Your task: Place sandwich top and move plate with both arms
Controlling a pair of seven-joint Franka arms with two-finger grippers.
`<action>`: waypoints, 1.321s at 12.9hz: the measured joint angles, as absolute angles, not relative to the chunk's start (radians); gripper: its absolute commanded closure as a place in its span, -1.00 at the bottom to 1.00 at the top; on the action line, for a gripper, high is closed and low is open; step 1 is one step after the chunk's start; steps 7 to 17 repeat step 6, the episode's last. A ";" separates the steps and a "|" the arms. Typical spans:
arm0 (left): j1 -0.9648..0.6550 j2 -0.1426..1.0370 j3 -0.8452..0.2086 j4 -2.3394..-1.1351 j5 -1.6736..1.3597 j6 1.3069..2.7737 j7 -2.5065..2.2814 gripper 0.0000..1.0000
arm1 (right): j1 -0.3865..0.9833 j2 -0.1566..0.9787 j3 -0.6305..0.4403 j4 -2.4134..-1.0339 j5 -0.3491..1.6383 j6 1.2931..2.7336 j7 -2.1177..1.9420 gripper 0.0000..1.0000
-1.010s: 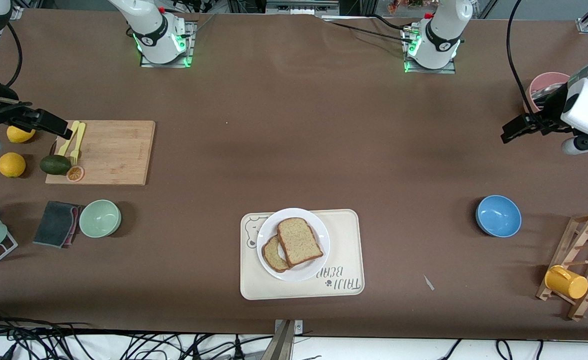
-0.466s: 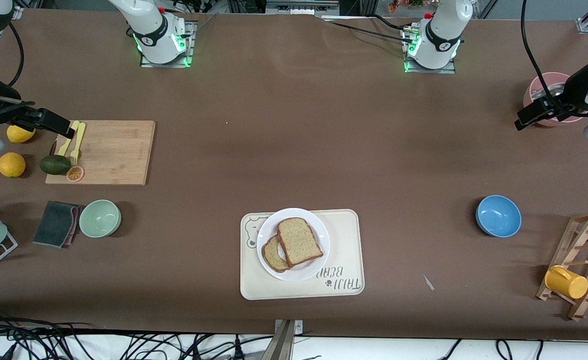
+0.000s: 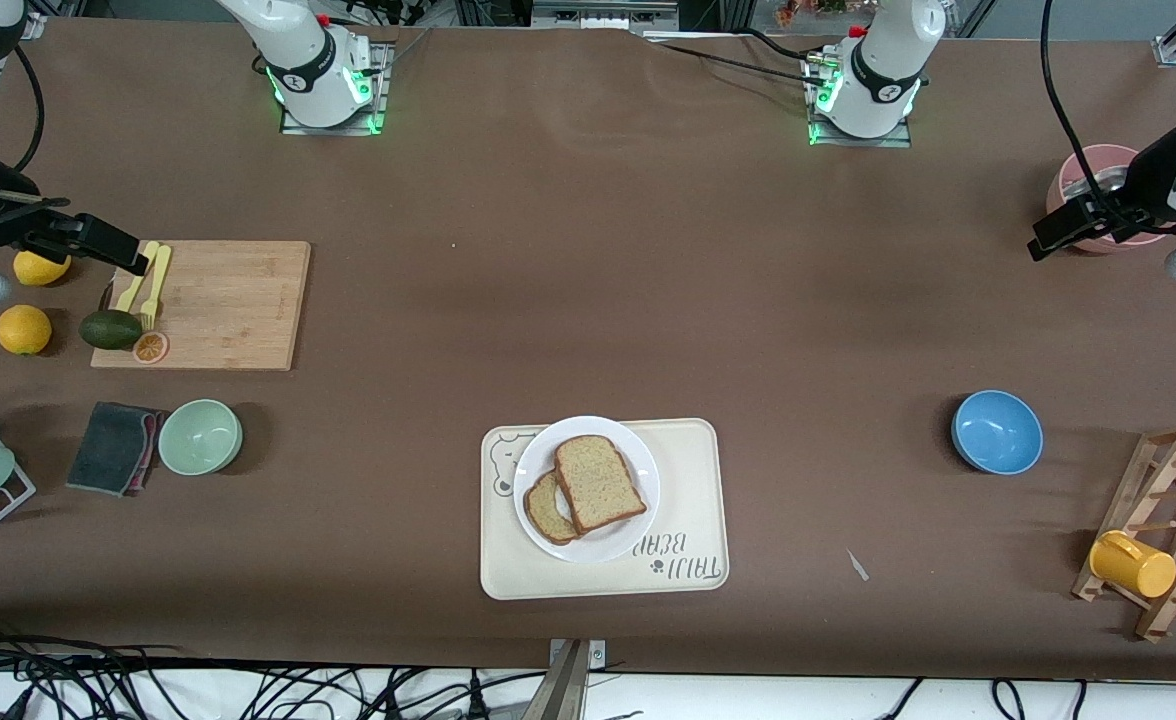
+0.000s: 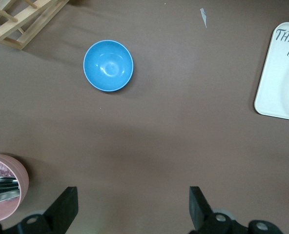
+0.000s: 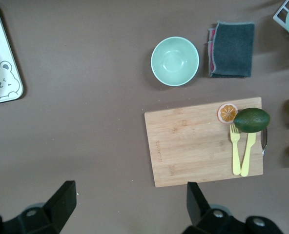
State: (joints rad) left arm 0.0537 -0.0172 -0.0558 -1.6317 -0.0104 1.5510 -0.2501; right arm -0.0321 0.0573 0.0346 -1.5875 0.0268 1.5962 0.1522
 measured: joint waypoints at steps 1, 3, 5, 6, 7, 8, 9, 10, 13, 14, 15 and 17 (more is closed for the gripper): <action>0.054 -0.017 -0.056 -1.631 -0.010 1.551 -0.250 -1.00 | -0.032 0.057 0.035 -1.585 0.024 1.595 0.150 -1.00; 0.054 -0.018 -0.056 -1.628 -0.010 1.552 -0.250 -1.00 | -0.032 0.056 0.036 -1.582 0.012 1.592 0.146 -1.00; 0.054 -0.018 -0.055 -1.626 -0.010 1.552 -0.250 -1.00 | -0.032 0.055 0.037 -1.582 0.001 1.586 0.144 -1.00; 0.054 -0.018 -0.055 -1.626 -0.010 1.552 -0.250 -1.00 | -0.032 0.055 0.037 -1.583 0.000 1.582 0.139 -1.00; 0.054 -0.018 -0.055 -1.626 -0.010 1.552 -0.250 -1.00 | -0.032 0.055 0.037 -1.583 0.000 1.582 0.139 -1.00; 0.054 -0.018 -0.055 -1.626 -0.010 1.552 -0.250 -1.00 | -0.032 0.055 0.037 -1.583 0.000 1.582 0.139 -1.00; 0.054 -0.018 -0.055 -1.626 -0.010 1.552 -0.250 -1.00 | -0.032 0.055 0.037 -1.583 0.000 1.582 0.139 -1.00; 0.054 -0.018 -0.055 -1.626 -0.010 1.552 -0.250 -1.00 | -0.032 0.055 0.037 -1.583 0.000 1.582 0.139 -1.00; 0.054 -0.018 -0.055 -1.626 -0.010 1.552 -0.250 -1.00 | -0.032 0.055 0.037 -1.583 0.000 1.582 0.139 -1.00; 0.054 -0.018 -0.055 -1.626 -0.010 1.552 -0.250 -1.00 | -0.032 0.055 0.037 -1.583 0.000 1.582 0.139 -1.00; 0.054 -0.018 -0.055 -1.626 -0.010 1.552 -0.250 -1.00 | -0.032 0.055 0.037 -1.583 0.000 1.582 0.139 -1.00; 0.054 -0.018 -0.055 -1.626 -0.010 1.552 -0.250 -1.00 | -0.032 0.055 0.037 -1.583 0.000 1.582 0.139 -1.00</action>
